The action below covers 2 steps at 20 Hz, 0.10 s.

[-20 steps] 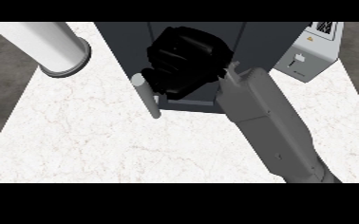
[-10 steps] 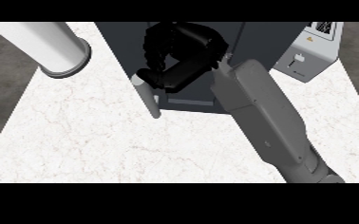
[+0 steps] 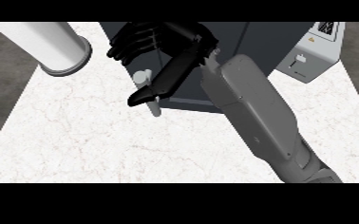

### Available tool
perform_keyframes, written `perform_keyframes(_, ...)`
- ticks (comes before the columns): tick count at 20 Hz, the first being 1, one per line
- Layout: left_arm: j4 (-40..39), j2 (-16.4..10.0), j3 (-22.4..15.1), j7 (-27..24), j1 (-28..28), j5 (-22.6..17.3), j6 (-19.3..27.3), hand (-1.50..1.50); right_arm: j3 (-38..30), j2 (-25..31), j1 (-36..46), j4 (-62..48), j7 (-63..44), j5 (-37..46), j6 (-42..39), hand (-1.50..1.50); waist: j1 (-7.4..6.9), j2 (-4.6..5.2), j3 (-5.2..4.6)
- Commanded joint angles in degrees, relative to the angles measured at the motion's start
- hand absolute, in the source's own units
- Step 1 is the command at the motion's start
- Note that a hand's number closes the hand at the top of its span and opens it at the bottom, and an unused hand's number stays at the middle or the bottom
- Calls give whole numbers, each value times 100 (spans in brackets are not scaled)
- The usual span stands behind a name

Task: Pick up the bottled water, place it into the cabinet and close the cabinet

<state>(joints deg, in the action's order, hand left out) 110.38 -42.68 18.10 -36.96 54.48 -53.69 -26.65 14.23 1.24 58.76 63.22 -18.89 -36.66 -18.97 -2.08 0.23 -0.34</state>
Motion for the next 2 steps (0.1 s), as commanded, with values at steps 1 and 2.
perform_keyframes(1,-23,41,-146,66,-258,46,-15,-150,-834,376,949,-499,443,286,595,-150,9,50,23)
perform_keyframes(2,-105,91,-105,-10,-247,144,-103,-150,-848,420,824,-364,456,260,589,-150,35,16,24)
